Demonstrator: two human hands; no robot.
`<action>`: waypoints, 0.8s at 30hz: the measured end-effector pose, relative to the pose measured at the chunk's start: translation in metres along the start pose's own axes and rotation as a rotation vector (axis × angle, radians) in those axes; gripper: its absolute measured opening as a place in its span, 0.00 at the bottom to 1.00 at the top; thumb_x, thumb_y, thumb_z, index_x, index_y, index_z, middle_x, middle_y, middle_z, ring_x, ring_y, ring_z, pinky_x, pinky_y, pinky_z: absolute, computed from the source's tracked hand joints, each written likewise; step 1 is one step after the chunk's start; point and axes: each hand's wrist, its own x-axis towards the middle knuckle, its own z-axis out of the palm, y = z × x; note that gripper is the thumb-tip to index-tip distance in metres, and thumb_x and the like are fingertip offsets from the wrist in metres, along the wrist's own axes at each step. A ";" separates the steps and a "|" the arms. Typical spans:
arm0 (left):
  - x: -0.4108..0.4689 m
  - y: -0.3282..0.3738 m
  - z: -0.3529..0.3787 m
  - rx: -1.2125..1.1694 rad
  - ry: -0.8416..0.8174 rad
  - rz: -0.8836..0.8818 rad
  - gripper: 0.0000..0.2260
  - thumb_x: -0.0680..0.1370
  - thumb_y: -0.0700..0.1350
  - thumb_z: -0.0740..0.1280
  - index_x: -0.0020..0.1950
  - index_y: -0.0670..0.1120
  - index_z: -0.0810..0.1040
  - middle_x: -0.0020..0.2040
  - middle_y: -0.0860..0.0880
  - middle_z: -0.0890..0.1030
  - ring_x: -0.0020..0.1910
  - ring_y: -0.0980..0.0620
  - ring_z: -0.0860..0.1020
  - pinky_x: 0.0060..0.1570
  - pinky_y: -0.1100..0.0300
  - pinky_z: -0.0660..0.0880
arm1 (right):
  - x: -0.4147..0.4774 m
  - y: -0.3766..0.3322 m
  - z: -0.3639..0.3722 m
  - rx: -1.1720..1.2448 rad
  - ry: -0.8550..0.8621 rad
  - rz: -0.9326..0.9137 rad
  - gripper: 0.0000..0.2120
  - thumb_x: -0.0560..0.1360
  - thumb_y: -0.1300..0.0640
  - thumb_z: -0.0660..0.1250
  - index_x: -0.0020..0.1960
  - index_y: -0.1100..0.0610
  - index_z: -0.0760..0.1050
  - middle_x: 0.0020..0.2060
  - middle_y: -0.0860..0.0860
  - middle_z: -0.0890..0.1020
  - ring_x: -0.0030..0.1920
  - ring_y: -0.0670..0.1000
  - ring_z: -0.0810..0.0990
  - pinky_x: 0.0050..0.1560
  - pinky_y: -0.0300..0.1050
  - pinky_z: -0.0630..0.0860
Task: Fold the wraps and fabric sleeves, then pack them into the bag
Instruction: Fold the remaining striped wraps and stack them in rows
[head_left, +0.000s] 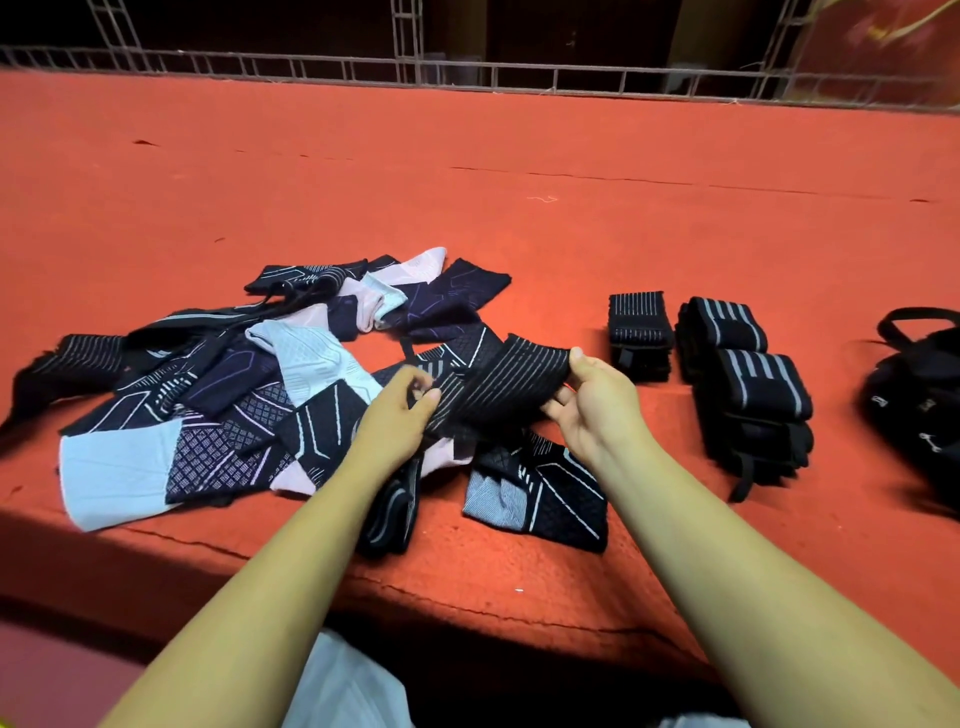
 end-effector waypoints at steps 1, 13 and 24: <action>-0.002 0.001 0.001 -0.014 -0.009 0.046 0.05 0.80 0.43 0.65 0.55 0.50 0.76 0.42 0.54 0.75 0.38 0.58 0.72 0.45 0.62 0.69 | 0.002 0.001 0.000 -0.023 0.030 0.002 0.10 0.84 0.59 0.56 0.45 0.59 0.70 0.44 0.57 0.82 0.42 0.53 0.83 0.44 0.51 0.82; -0.022 -0.015 0.006 -0.044 -0.336 0.044 0.08 0.75 0.43 0.74 0.37 0.45 0.78 0.28 0.57 0.76 0.28 0.62 0.72 0.34 0.68 0.67 | 0.018 0.024 -0.015 -0.618 0.092 -0.084 0.13 0.72 0.57 0.74 0.50 0.56 0.70 0.46 0.58 0.79 0.41 0.52 0.81 0.53 0.56 0.80; -0.016 -0.016 0.004 -0.380 -0.287 -0.153 0.16 0.75 0.44 0.72 0.31 0.49 0.70 0.30 0.52 0.66 0.31 0.56 0.64 0.34 0.56 0.60 | -0.014 0.054 -0.026 -1.723 -0.416 -0.899 0.18 0.67 0.46 0.76 0.54 0.51 0.78 0.53 0.51 0.74 0.55 0.56 0.72 0.55 0.53 0.73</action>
